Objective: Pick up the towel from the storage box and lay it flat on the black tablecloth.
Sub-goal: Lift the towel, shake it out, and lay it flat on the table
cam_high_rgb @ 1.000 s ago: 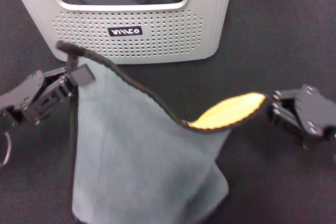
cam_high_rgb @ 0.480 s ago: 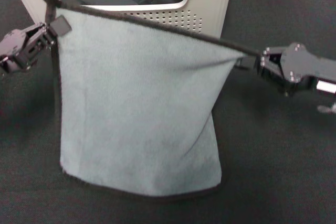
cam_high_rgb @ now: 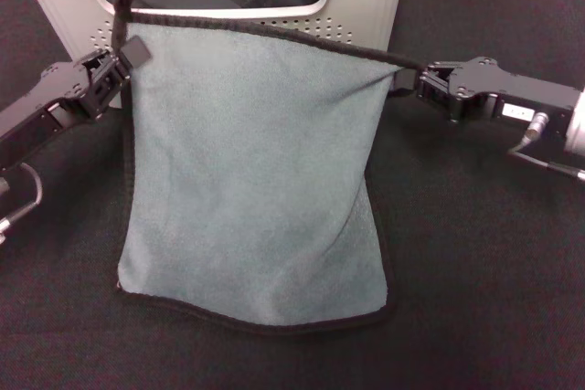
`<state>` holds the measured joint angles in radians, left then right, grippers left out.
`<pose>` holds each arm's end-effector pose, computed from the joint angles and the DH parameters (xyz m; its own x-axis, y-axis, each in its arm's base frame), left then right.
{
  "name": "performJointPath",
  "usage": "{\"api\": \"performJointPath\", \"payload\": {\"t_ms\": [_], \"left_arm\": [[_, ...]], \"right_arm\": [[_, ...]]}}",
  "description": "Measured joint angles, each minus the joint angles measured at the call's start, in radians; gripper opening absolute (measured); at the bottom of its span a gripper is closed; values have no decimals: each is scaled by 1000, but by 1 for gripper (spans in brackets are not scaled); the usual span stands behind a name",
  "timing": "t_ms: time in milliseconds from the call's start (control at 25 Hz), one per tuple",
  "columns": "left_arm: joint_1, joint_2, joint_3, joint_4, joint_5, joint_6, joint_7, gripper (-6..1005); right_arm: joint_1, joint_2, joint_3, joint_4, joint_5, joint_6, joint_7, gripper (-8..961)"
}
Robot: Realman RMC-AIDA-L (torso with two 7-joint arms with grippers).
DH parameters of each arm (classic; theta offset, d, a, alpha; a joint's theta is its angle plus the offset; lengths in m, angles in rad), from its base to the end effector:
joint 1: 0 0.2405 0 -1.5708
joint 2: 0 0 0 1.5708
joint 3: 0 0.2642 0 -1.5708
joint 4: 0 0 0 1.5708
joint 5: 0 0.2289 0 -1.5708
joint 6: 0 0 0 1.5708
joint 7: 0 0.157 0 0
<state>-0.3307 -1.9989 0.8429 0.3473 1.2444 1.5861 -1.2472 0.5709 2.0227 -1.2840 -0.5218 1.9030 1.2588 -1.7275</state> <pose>-0.3225 0.3135 0.0238 0.3488 0.2431 0.9051 0.7338 -0.6716 -0.1024 0.2173 0.3927 -0.0451 0.6261 -0.3586 -0.6924 -0.5574 -0.8267 -0.0759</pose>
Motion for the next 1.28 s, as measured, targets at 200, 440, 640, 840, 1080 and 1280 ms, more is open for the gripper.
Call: {"api": "performJointPath", "payload": {"t_ms": [200,440,640,840,1080,1280], "left_arm": [[3,-41,-44,-4,-3,-38,40,50],[15,-52,-54,-16,-13,82,29,50],[-7,-64,-53,-17,-41,296,-48,49],[-41,-75,-48,-4,-77,370,-120,49],[-60,-59,-8,8,-36,446,-187,49],[18,-34,272,158,-164,454,-269,50]], "right_arm": [[39,1,0,38,0,-68,-2,14],[3,-1,-1,-18,-10,-16,-36,14],[-182,0,-2,-310,-1,119,-17,15],[-371,-1,-22,-651,27,145,23,15],[-533,-6,-88,-854,57,193,53,15],[-787,1,-152,-1087,42,221,-30,15]]}}
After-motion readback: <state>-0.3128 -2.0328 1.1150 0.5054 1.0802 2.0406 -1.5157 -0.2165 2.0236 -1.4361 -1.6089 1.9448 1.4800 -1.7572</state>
